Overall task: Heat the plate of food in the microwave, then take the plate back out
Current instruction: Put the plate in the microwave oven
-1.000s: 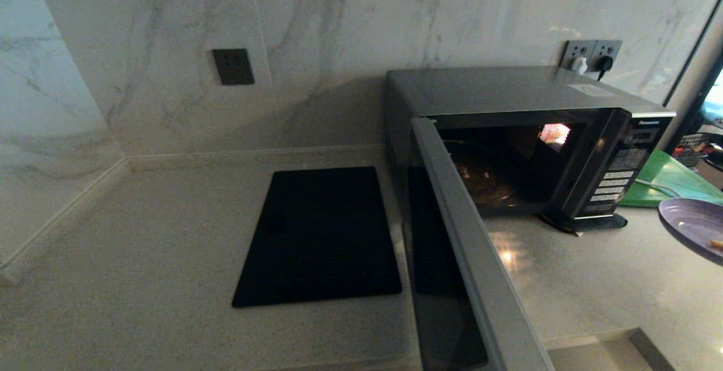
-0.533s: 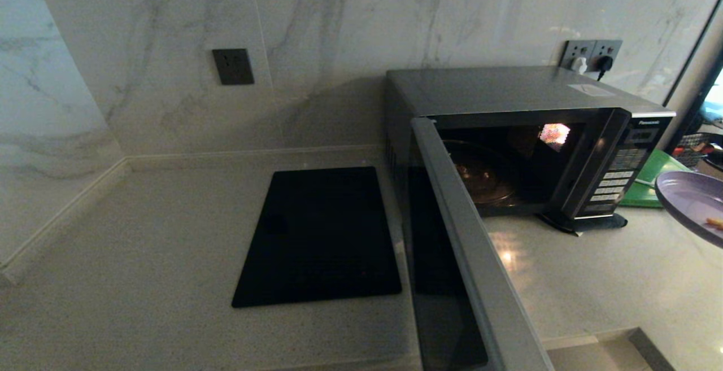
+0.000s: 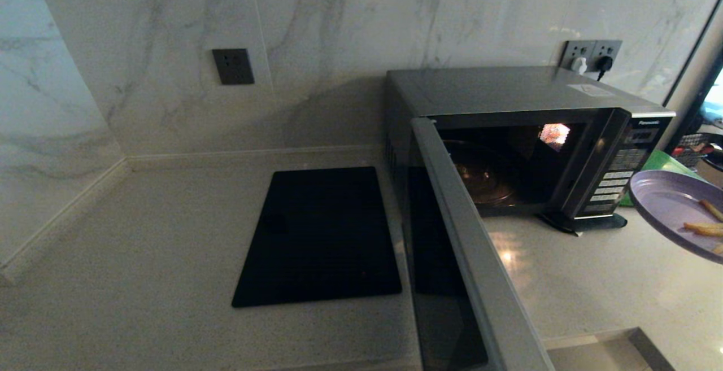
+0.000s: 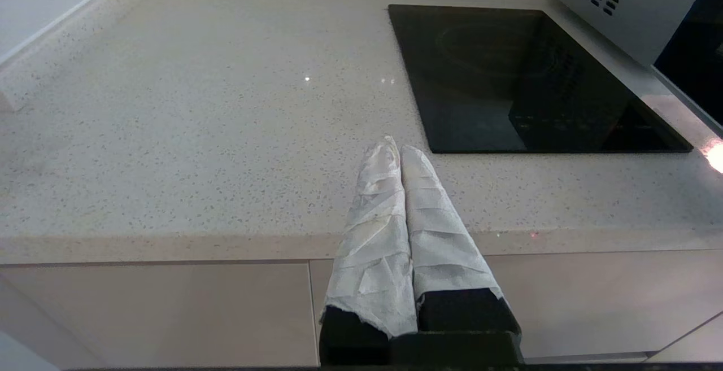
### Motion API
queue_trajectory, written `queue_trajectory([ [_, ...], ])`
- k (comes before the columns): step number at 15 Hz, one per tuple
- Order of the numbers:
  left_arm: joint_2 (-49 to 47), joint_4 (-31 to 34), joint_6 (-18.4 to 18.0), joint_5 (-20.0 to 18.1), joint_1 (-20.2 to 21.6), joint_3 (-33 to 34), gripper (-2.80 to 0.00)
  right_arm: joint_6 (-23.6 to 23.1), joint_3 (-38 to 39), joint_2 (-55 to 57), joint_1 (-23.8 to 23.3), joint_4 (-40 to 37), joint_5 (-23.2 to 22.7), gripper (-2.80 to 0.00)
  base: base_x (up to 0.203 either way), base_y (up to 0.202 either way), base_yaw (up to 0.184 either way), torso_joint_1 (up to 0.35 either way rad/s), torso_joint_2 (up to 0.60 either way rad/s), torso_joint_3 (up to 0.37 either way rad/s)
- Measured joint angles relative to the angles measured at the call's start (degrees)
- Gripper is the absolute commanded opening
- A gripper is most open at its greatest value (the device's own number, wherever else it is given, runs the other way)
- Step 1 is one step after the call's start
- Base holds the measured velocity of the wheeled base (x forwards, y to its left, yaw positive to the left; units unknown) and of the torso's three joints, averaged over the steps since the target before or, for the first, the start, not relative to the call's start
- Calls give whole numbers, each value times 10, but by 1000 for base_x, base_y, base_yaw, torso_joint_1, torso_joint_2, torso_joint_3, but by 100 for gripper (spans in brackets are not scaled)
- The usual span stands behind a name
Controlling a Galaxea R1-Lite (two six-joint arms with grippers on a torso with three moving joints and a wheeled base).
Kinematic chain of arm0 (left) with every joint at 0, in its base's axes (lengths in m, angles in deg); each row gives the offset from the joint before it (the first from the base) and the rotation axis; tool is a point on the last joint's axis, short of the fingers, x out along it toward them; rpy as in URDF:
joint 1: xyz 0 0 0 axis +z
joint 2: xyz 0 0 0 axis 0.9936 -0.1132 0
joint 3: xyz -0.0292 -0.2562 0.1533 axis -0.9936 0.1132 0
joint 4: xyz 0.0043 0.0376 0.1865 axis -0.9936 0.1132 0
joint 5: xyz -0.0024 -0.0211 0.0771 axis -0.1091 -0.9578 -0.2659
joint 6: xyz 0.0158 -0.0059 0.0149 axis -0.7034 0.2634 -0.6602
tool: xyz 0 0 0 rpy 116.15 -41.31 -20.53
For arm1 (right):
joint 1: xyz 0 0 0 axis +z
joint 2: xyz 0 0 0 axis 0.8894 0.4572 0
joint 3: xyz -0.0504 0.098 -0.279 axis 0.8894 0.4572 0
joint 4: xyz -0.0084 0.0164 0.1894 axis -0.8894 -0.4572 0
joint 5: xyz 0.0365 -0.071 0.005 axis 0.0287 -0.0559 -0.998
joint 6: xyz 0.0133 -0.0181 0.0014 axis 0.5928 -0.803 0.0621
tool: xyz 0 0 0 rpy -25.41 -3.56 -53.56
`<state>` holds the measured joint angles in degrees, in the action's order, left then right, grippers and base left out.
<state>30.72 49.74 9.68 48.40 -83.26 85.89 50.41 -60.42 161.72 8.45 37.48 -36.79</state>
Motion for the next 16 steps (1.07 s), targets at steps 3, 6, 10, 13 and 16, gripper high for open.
queue_trajectory([
  [3, 0, 0, 0, 0, 0, 0, -280, -2, 31, -23, 35, 0, 1, -280, 0, 0, 0, 0, 0, 0],
  [6, 0, 0, 0, 0, 0, 0, -280, -11, 50, -36, 70, 1, 2, -280, 0, 0, 0, 0, 0, 0],
  [10, 0, 0, 0, 0, 0, 0, -280, -12, 61, -46, 136, 1, 4, -280, 0, 0, 0, 0, 0, 0],
  [13, 0, 0, 0, 0, 0, 0, -280, -11, 58, -46, 188, 3, 7, -280, 0, 0, 0, 0, 0, 0],
  [16, 0, 0, 0, 0, 0, 0, -280, -2, 54, -32, 237, 33, 32, -280, 0, 0, 0, 0, 0, 0],
])
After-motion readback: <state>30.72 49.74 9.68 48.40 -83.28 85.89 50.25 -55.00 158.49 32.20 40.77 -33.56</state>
